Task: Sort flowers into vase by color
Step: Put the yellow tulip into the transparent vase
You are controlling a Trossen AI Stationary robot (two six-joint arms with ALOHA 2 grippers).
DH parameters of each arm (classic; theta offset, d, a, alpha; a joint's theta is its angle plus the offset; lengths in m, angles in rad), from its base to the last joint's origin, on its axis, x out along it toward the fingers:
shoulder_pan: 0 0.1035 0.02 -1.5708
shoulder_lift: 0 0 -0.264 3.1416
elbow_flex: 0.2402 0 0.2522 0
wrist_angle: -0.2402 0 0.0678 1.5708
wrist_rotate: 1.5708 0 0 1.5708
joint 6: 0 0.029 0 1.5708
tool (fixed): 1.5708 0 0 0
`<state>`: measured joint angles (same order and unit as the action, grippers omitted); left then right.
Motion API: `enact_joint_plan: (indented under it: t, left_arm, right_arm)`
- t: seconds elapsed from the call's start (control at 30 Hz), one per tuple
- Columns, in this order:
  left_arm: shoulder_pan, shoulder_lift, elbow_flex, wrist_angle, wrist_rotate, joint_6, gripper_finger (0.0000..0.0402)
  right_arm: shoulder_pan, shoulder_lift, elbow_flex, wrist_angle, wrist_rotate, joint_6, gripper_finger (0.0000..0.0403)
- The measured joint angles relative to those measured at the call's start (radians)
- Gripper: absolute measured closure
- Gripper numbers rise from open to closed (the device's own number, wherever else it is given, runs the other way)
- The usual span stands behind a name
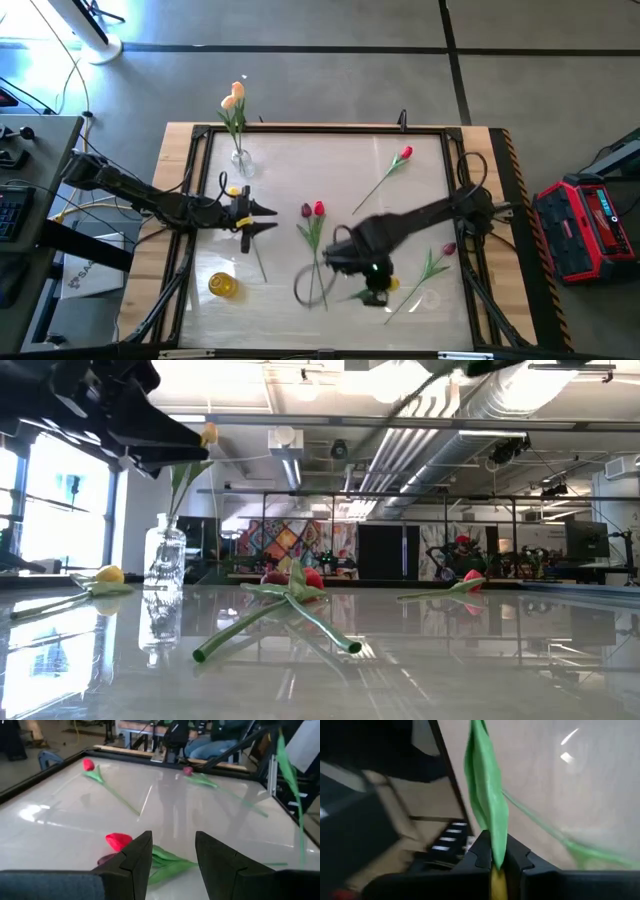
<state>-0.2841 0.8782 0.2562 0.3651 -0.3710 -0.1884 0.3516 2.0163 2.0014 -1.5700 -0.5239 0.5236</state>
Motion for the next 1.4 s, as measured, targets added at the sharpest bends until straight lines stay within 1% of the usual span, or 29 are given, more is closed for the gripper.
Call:
enact_joint_plan:
  t: [0.07, 0.13, 0.2, 0.3, 0.33, 0.43, 0.5, 0.6, 0.67, 0.73, 0.87, 1.13, 1.23, 1.3, 1.4]
  left_arm:
    - [0.000, 0.020, 0.000, 0.028, 0.000, 0.030, 0.0261]
    - [0.000, 0.033, 0.000, 0.052, 0.000, 0.068, 0.0261]
    - [0.000, 0.040, 0.000, 0.067, 0.000, 0.101, 0.0261]
    - [0.002, 0.041, 0.000, 0.076, 0.000, 0.143, 0.0261]
    - [0.002, 0.041, 0.000, 0.076, 0.000, 0.150, 0.0261]
    - [0.002, 0.041, 0.000, 0.075, 0.001, 0.169, 0.0261]
    - [0.002, 0.041, 0.000, 0.075, 0.005, 0.185, 0.0261]
    - [0.002, 0.042, 0.000, 0.103, 0.026, 0.202, 0.0261]
    - [0.002, 0.041, 0.000, 0.147, 0.029, 0.220, 0.0261]
    - [0.002, 0.041, 0.000, 0.202, 0.030, 0.255, 0.0261]
    - [0.002, 0.041, 0.001, 0.280, 0.045, 0.305, 0.0261]
    - [0.005, 0.041, 0.030, 0.277, 0.046, 0.372, 0.0261]
    - [0.026, 0.041, 0.050, 0.288, 0.046, 0.393, 0.0261]
    - [0.047, 0.048, 0.070, 0.295, 0.045, 0.393, 0.0261]
    - [0.073, 0.086, 0.101, 0.292, 0.045, 0.387, 0.0261]
  right_arm:
    - [-0.042, 0.000, 0.000, -0.002, -0.049, 0.056, 0.0401]
    - [-0.085, 0.000, 0.000, -0.001, -0.071, 0.131, 0.0401]
    - [-0.128, 0.000, 0.000, -0.001, -0.088, 0.253, 0.0401]
    - [-0.200, 0.000, 0.000, -0.001, -0.152, 0.394, 0.0401]
    - [-0.222, 0.000, 0.000, 0.000, -0.193, 0.423, 0.0401]
    - [-0.271, 0.000, 0.013, -0.001, -0.376, 0.502, 0.0401]
    - [-0.288, 0.000, 0.032, -0.002, -0.472, 0.560, 0.0401]
    - [-0.314, 0.000, 0.071, -0.001, -0.580, 0.627, 0.0401]
    - [-0.335, 0.000, 0.101, -0.001, -0.622, 0.685, 0.0401]
    - [-0.359, 0.000, 0.135, -0.001, -0.628, 0.732, 0.0401]
    - [-0.424, 0.000, 0.209, -0.002, -0.600, 0.849, 0.0401]
    - [-0.531, 0.000, 0.341, -0.001, -0.552, 1.075, 0.0401]
    - [-0.547, 0.000, 0.356, 0.001, -0.539, 1.131, 0.0401]
    - [-0.550, 0.000, 0.355, 0.003, -0.528, 1.141, 0.0401]
    - [-0.543, 0.001, 0.354, 0.015, -0.535, 1.171, 0.0400]
